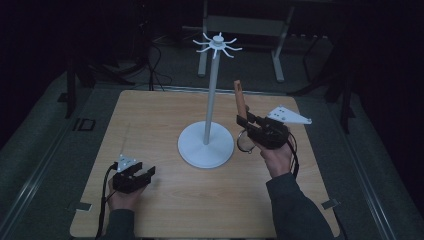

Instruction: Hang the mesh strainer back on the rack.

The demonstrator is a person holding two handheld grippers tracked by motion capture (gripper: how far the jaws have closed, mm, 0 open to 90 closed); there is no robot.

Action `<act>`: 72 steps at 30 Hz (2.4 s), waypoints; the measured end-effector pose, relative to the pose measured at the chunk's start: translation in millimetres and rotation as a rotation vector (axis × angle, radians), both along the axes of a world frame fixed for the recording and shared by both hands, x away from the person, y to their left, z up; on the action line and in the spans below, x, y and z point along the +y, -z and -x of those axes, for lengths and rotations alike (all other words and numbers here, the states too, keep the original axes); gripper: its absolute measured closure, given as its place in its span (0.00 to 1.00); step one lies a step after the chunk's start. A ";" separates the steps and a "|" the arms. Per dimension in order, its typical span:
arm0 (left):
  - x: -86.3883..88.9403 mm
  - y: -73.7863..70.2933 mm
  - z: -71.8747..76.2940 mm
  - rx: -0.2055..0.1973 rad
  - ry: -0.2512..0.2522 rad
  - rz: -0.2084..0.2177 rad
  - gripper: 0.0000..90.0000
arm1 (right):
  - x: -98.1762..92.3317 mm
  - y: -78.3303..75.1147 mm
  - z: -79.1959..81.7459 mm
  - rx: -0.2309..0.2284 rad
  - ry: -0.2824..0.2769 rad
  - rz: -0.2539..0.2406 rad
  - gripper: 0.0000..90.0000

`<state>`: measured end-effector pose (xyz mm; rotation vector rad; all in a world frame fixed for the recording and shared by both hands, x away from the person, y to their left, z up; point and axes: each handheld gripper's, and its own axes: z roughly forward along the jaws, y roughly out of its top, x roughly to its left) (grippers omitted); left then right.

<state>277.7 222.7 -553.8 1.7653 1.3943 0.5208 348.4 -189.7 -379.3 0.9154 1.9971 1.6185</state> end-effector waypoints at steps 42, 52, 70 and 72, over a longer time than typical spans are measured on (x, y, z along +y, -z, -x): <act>0.5 -0.2 -0.3 -0.004 -0.001 -0.001 0.47 | 3.7 -28.2 1.1 -0.062 -0.019 -0.028 0.77; 0.0 -0.3 -0.4 -0.005 0.000 0.000 0.47 | 4.9 -37.0 1.3 -0.079 -0.019 -0.039 0.77; -1.1 -0.4 -1.1 0.000 0.007 -0.004 0.47 | 9.4 -50.4 2.6 -0.105 -0.021 -0.058 0.77; -1.2 -0.3 -1.1 0.000 0.007 -0.003 0.47 | 9.5 -51.8 2.5 -0.110 -0.021 -0.058 0.77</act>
